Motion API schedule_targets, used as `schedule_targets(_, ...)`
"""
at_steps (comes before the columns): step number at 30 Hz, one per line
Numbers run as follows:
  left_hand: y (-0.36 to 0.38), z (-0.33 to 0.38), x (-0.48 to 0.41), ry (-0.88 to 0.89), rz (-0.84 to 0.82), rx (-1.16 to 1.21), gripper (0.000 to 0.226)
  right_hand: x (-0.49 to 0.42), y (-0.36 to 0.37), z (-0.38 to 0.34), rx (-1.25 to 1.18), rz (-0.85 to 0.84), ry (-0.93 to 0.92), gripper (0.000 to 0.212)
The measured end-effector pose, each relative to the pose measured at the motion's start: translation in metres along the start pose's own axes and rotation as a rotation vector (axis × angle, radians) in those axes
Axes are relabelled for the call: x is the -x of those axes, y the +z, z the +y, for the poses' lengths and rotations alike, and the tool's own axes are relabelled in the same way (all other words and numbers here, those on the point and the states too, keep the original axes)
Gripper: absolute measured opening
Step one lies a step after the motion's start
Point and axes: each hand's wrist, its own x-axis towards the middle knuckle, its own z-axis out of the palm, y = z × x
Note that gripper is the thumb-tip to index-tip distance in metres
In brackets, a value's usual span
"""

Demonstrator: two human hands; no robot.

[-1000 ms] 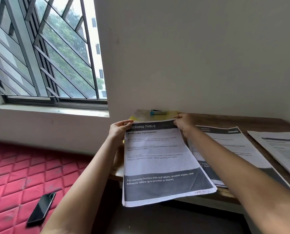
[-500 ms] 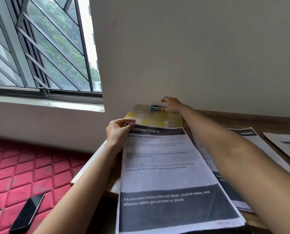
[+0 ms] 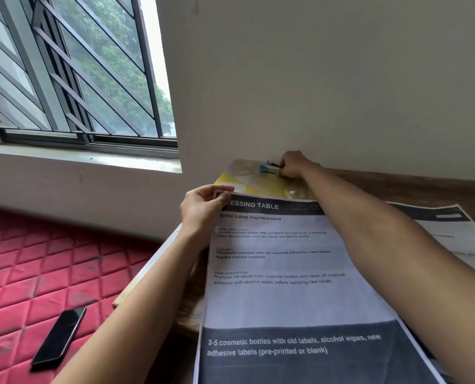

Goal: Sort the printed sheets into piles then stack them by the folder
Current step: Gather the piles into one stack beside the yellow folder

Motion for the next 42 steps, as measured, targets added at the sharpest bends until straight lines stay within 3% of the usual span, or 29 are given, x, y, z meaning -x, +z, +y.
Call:
schedule_targets(6,-0.001,0.0,0.0,-0.05,-0.024,0.051,0.016,0.013,-0.014,0.003,-0.193,0.131,-0.144,0.025)
schedule_targets(9,0.0,0.001,0.002,-0.055,-0.027,0.058,0.015,0.029,-0.028,0.005,-0.482,0.231,-0.214,0.025)
schedule_targets(13,0.001,0.004,0.005,-0.061,-0.032,0.075,0.014,0.048,-0.04,0.002,-1.012,0.217,-0.261,0.01)
schedule_targets(16,0.001,0.005,0.007,-0.067,-0.049,0.1,0.014,0.065,-0.046,-0.009,-1.361,0.178,-0.185,0.041)
schedule_targets(18,0.001,0.007,0.009,-0.069,-0.062,0.115,0.014,0.078,-0.052,-0.019,-1.47,0.089,-0.142,0.039)
schedule_targets(20,0.001,0.008,0.011,-0.069,-0.067,0.123,0.014,0.085,-0.055,-0.027,-1.475,0.0,-0.099,0.024)
schedule_targets(26,0.0,0.01,0.015,-0.096,-0.067,0.135,0.014,0.109,-0.057,-0.069,-1.357,-0.179,0.027,0.027)
schedule_targets(35,-0.001,0.009,0.014,-0.169,-0.049,0.2,0.008,0.115,-0.026,-0.086,-1.15,-0.203,-0.109,0.022)
schedule_targets(42,-0.002,0.004,0.008,-0.174,-0.034,0.157,0.025,0.116,-0.021,-0.087,-1.055,-0.196,-0.103,0.026)
